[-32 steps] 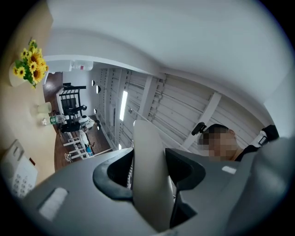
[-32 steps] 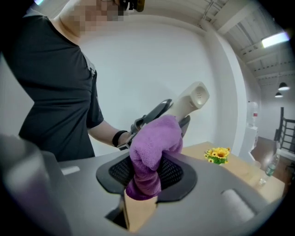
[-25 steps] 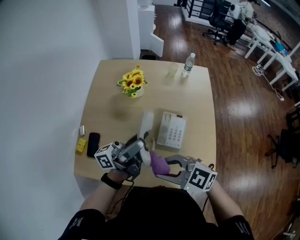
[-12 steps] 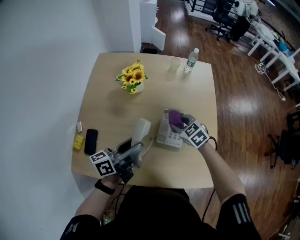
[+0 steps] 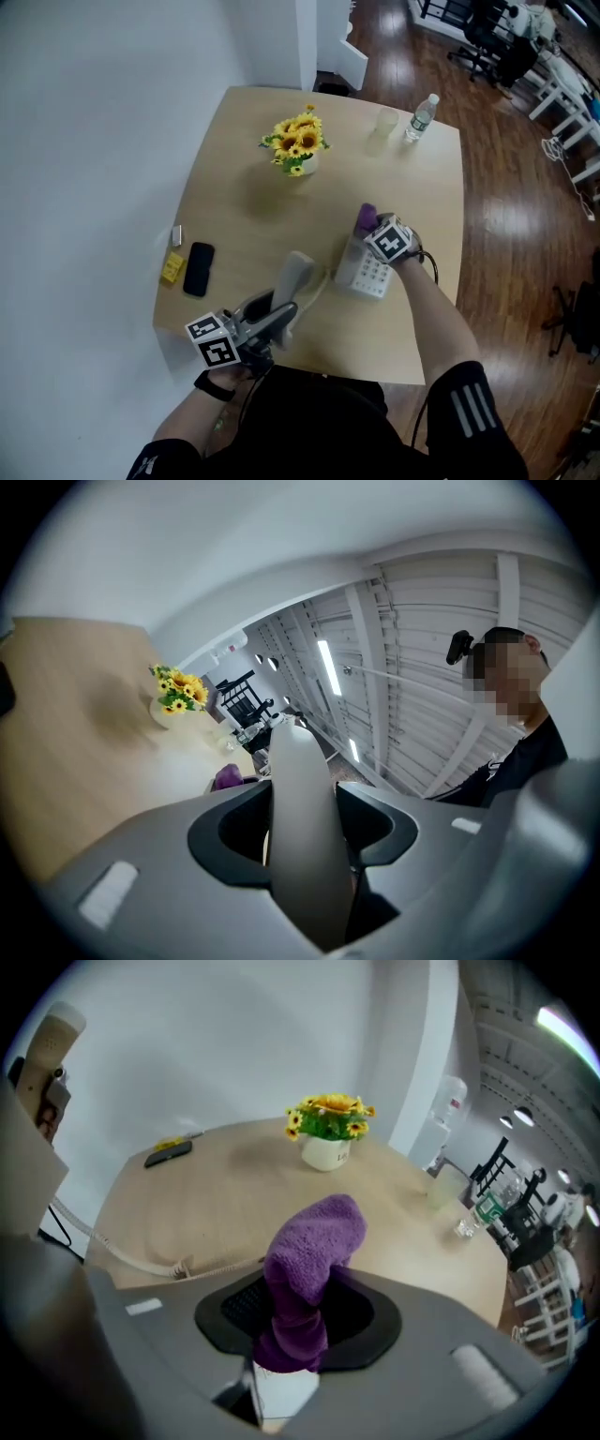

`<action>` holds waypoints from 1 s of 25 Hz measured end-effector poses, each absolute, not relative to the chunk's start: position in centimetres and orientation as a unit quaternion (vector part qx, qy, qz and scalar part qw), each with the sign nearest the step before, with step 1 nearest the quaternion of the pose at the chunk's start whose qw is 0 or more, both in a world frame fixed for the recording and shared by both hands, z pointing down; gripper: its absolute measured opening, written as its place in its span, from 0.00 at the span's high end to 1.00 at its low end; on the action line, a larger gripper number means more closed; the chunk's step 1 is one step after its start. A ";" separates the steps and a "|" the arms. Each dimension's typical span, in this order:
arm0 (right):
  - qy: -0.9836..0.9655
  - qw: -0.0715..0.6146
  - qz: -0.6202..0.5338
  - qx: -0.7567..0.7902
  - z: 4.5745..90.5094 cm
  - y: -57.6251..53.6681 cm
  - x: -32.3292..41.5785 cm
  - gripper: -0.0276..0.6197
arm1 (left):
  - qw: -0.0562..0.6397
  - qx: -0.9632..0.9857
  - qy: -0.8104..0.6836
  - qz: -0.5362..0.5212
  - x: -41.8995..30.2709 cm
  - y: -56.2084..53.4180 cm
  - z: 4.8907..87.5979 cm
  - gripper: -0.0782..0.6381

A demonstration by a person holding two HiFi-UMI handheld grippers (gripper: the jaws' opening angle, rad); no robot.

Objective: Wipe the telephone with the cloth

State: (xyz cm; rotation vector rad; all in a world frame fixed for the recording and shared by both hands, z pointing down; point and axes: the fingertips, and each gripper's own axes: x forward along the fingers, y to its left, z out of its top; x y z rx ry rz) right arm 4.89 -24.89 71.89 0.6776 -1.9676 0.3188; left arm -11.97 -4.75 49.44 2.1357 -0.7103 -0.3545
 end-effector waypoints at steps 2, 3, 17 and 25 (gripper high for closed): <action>-0.811 0.512 0.102 0.264 72.7 -24.5 4.0 0.75 | 0.421 0.848 -0.291 -0.139 -12.5 -4.4 49.8 0.60; -0.811 0.519 0.084 0.258 72.8 -24.3 3.5 0.75 | 0.423 0.846 -0.293 -0.140 -12.7 -4.3 49.9 0.60; -0.819 0.547 -0.022 0.174 75.7 -12.9 -0.3 0.75 | 0.419 0.853 -0.278 -0.138 -11.6 -5.9 49.7 0.60; -0.820 0.551 -0.002 0.158 77.8 -7.9 -1.2 0.75 | 0.415 0.859 -0.270 -0.128 -10.8 -6.2 49.5 0.60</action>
